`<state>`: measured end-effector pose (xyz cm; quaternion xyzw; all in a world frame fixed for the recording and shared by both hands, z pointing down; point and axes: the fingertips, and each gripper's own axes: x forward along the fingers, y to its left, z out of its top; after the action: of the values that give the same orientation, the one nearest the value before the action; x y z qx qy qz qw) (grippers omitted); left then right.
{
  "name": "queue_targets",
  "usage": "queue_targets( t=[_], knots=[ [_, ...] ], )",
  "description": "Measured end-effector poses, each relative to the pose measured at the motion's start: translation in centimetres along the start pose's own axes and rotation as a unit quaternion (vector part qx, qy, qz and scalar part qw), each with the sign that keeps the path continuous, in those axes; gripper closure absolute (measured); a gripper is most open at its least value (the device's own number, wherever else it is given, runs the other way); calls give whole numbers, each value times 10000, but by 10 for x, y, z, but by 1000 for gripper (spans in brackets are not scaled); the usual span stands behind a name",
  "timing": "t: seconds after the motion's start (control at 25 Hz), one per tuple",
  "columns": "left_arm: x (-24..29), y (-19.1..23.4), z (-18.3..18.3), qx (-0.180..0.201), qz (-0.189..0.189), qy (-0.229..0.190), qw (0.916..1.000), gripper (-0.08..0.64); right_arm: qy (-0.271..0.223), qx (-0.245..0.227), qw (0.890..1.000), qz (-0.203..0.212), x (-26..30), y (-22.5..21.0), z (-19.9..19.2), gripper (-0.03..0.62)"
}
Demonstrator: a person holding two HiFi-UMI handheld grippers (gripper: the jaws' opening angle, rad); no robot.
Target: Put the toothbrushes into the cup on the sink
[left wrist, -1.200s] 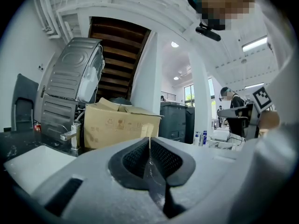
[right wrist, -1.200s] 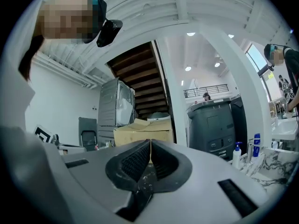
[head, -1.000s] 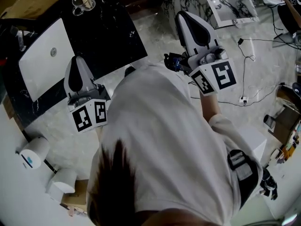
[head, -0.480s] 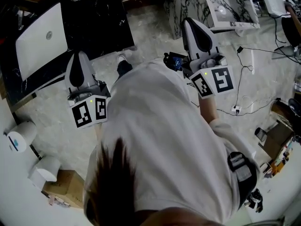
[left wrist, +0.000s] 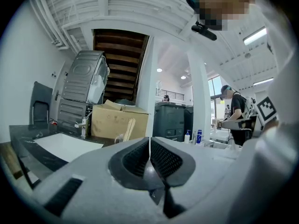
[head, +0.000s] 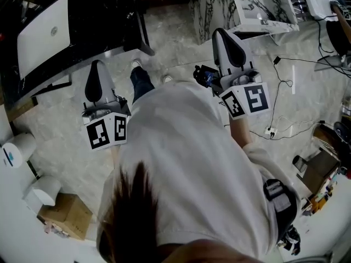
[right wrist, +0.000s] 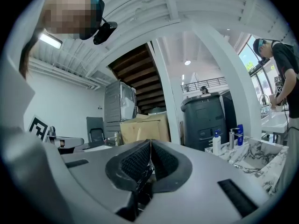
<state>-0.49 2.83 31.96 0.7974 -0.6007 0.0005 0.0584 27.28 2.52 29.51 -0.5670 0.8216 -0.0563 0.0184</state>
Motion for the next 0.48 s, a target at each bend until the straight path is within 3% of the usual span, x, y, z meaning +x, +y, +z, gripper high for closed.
queue_targets(
  t=[0.48],
  knots=[
    [-45, -32, -18, -36, 65, 21, 10000, 535, 14, -43, 9998, 184, -40, 8, -14, 575]
  ],
)
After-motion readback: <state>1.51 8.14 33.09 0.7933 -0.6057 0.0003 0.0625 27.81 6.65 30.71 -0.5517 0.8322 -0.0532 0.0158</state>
